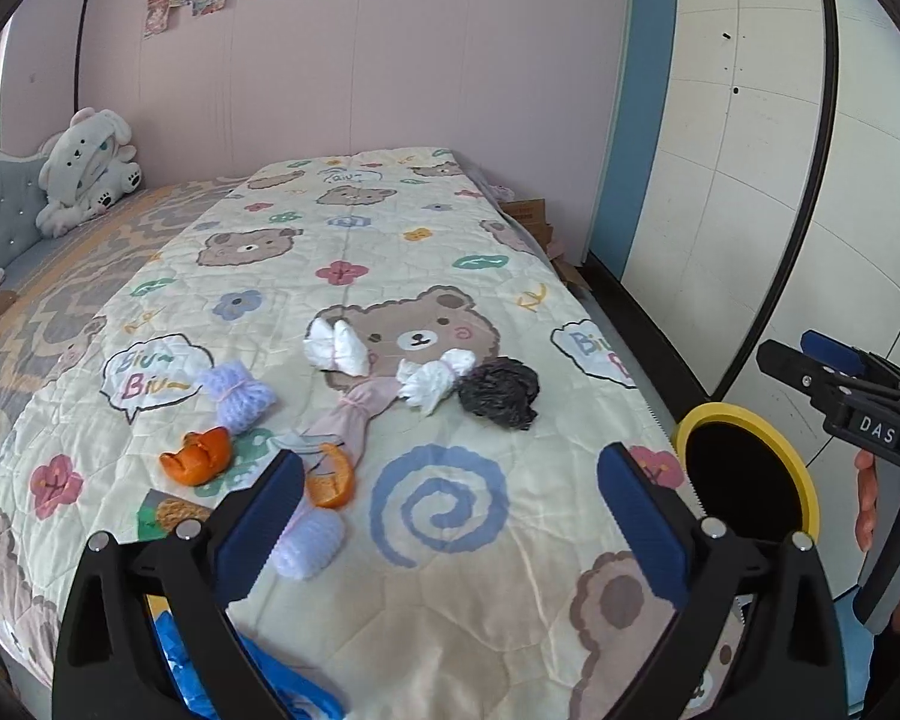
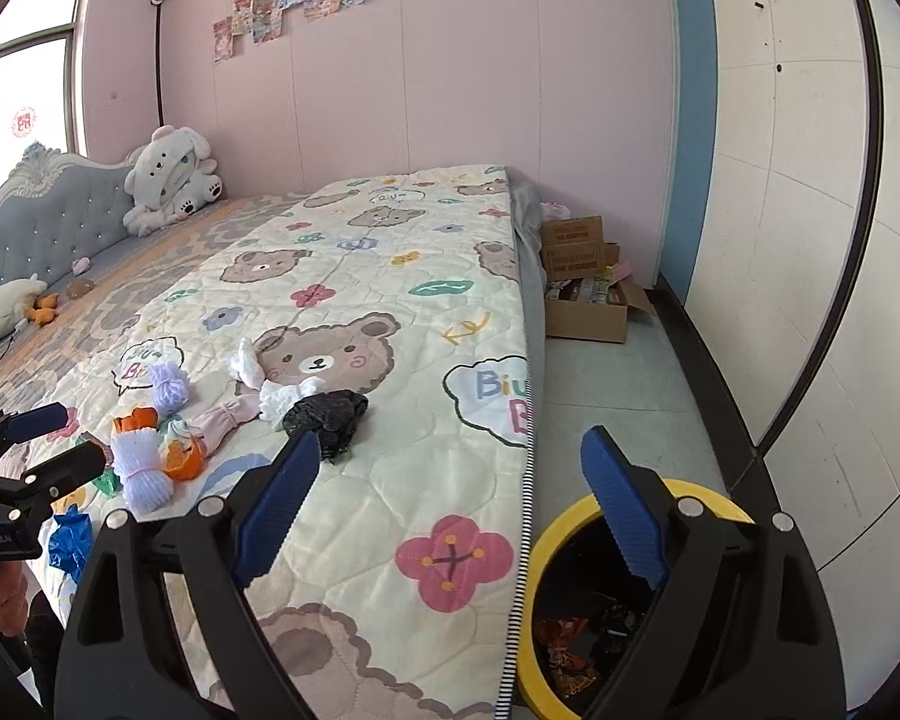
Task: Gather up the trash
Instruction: 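Move both tools back over the bed toward the blue glove and black bag, then grasp the blue glove with the left tool while the right tool grasps the second black bag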
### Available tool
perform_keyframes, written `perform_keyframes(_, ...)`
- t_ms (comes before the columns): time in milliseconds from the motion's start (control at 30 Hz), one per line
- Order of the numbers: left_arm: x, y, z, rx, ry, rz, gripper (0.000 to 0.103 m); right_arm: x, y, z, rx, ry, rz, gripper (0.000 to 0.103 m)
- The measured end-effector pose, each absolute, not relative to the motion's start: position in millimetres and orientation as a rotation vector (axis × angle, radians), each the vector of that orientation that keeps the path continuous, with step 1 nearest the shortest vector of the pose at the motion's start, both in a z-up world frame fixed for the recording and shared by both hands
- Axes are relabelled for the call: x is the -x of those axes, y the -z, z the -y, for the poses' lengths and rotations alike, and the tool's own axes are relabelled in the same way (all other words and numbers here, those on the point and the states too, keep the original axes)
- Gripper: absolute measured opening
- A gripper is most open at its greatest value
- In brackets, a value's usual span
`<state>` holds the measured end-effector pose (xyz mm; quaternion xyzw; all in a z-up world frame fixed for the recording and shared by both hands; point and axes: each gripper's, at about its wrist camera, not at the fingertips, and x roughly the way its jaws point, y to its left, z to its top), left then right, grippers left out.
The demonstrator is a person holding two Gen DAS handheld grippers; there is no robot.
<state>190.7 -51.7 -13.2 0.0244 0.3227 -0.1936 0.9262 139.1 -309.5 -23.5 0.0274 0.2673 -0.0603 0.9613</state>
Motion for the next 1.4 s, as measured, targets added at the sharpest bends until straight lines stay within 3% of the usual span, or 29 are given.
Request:
perform_keyframes(667, -188.9, 75.5, -69.0, 0.029, 0.233, -0.744, 0.095, -234.2, 81.2, 242.6, 0.023, 0.044, -0.612, 0.090)
perform_keyframes(1400, -193.3, 148.2, -85.0, 0.101, 0.235, -0.857, 0.095, -331.9, 153.5, 229.8, 0.085, 0.093, -0.746, 0.093)
